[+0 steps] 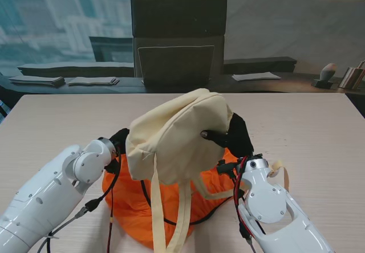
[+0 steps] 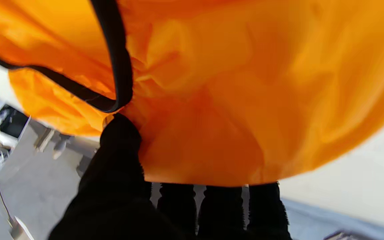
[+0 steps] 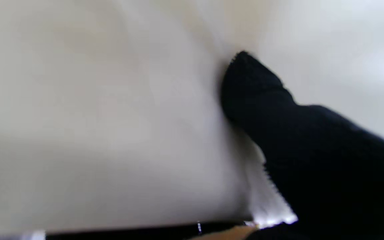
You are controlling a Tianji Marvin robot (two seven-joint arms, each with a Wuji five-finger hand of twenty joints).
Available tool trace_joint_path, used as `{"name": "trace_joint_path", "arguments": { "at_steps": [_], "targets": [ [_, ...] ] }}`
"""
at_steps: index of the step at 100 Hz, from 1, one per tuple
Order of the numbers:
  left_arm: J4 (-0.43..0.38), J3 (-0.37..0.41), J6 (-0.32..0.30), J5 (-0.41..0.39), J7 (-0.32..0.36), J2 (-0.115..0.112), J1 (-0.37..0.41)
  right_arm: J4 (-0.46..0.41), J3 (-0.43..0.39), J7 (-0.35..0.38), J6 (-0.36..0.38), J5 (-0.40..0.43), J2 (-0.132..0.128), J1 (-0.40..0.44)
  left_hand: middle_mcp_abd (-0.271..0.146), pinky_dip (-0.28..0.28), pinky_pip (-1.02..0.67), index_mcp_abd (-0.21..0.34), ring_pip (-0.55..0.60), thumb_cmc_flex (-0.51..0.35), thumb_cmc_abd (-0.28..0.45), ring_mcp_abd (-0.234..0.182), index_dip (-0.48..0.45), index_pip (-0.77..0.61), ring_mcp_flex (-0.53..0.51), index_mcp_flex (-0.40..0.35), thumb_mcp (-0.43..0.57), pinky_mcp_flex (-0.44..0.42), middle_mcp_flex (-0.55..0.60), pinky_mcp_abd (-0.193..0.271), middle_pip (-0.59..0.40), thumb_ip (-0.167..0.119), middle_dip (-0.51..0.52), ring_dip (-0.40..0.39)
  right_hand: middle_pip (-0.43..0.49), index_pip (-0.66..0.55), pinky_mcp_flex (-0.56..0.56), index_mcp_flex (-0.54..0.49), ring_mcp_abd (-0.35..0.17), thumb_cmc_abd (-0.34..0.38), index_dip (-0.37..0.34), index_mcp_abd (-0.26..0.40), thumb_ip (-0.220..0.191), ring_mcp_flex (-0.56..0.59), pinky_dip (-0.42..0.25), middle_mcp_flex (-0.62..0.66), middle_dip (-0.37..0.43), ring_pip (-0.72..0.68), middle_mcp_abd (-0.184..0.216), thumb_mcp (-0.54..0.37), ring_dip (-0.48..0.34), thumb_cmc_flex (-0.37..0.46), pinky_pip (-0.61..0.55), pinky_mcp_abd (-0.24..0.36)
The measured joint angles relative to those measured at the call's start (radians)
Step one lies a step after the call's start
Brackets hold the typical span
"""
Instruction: Fit a rain cover over a backpack
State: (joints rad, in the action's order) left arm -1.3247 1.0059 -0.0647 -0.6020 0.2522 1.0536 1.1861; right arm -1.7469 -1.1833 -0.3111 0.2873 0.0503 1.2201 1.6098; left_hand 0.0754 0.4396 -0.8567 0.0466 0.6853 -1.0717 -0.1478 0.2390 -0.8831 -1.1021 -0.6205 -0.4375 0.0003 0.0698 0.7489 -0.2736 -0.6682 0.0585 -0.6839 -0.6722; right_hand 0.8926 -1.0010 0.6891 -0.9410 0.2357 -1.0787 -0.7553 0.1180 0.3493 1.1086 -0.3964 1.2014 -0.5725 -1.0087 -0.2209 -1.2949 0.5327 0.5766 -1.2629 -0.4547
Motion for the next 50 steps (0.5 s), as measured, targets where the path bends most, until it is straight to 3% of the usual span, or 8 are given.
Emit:
{"name": "trace_joint_path", "arguments": {
  "at_steps": [12, 23, 32, 39, 45, 50],
  "targets": [
    [0.003, 0.021, 0.083, 0.165, 0.024, 0.011, -0.001, 0.139, 0.086, -0.171, 0.02, 0.256, 0.01, -0.093, -0.003, 0.0, 0.0, -0.029, 0.058, -0.01, 0.001, 0.001, -0.01, -0.015, -0.015, 0.013, 0.0, 0.008, 0.029, -0.029, -0.059, 0.0, -0.074, -0.042, 0.004, 0.0, -0.006, 0.0, -0.007, 0.003, 0.0, 0.006, 0.001, 0.0, 0.0, -0.006, 0.0, 0.0, 0.007, 0.0, -0.01, 0.0, -0.012, 0.048],
    [0.014, 0.044, 0.096, 0.17, 0.011, 0.026, -0.001, 0.293, 0.12, -0.249, 0.06, 0.293, 0.04, -0.18, -0.002, 0.0, 0.0, -0.053, 0.081, -0.021, 0.001, 0.013, -0.011, -0.023, -0.026, 0.013, 0.0, 0.037, 0.029, -0.049, -0.082, 0.0, -0.114, -0.067, 0.013, -0.002, -0.021, 0.0, -0.007, 0.001, 0.0, 0.008, 0.001, -0.001, 0.0, -0.013, 0.0, 0.0, 0.008, 0.0, -0.01, 0.011, -0.012, 0.048],
    [0.012, 0.063, 0.087, 0.163, 0.011, 0.029, 0.004, 0.417, 0.151, -0.418, 0.111, 0.485, 0.057, -0.243, -0.014, 0.0, 0.0, -0.063, 0.12, -0.023, 0.001, 0.013, -0.011, -0.024, -0.082, 0.012, 0.0, 0.095, 0.081, -0.061, -0.114, 0.0, -0.151, -0.091, 0.03, -0.02, -0.031, 0.014, -0.007, 0.001, 0.0, 0.008, 0.001, -0.014, 0.0, -0.022, 0.001, -0.012, 0.008, 0.001, -0.011, 0.011, -0.024, 0.052],
    [0.003, 0.083, 0.096, 0.212, 0.006, 0.031, 0.015, 0.502, 0.179, -0.517, 0.147, 0.643, 0.058, -0.293, -0.016, 0.0, 0.0, -0.075, 0.134, -0.034, 0.001, 0.014, -0.011, -0.024, -0.111, 0.012, 0.0, 0.132, 0.103, -0.064, -0.131, 0.0, -0.2, -0.117, 0.055, -0.034, -0.041, 0.025, -0.008, 0.001, 0.0, 0.008, 0.001, -0.014, 0.0, -0.034, 0.007, -0.028, 0.008, 0.001, -0.011, 0.011, -0.036, 0.059],
    [-0.009, 0.098, 0.124, 0.287, -0.002, 0.035, 0.024, 0.551, 0.201, -0.541, 0.188, 0.721, 0.053, -0.33, -0.017, 0.0, 0.0, -0.08, 0.145, -0.036, -0.005, 0.021, -0.011, -0.024, -0.124, 0.012, 0.0, 0.158, 0.118, -0.072, -0.135, 0.0, -0.219, -0.13, 0.064, -0.037, -0.045, 0.025, -0.008, 0.001, 0.0, 0.009, 0.001, -0.022, 0.0, -0.037, 0.012, -0.038, 0.008, 0.001, -0.014, 0.011, -0.048, 0.059],
    [-0.019, 0.107, 0.139, 0.301, -0.005, 0.037, 0.029, 0.575, 0.225, -0.552, 0.214, 0.775, 0.039, -0.357, -0.023, 0.0, 0.0, -0.087, 0.158, -0.047, -0.012, 0.026, -0.011, -0.025, -0.138, 0.011, 0.0, 0.183, 0.134, -0.074, -0.14, 0.0, -0.226, -0.142, 0.071, -0.037, -0.048, 0.025, -0.008, 0.001, 0.0, 0.016, 0.001, -0.032, 0.0, -0.047, 0.02, -0.04, 0.008, 0.001, -0.025, 0.011, -0.049, 0.059]
  ]
}}
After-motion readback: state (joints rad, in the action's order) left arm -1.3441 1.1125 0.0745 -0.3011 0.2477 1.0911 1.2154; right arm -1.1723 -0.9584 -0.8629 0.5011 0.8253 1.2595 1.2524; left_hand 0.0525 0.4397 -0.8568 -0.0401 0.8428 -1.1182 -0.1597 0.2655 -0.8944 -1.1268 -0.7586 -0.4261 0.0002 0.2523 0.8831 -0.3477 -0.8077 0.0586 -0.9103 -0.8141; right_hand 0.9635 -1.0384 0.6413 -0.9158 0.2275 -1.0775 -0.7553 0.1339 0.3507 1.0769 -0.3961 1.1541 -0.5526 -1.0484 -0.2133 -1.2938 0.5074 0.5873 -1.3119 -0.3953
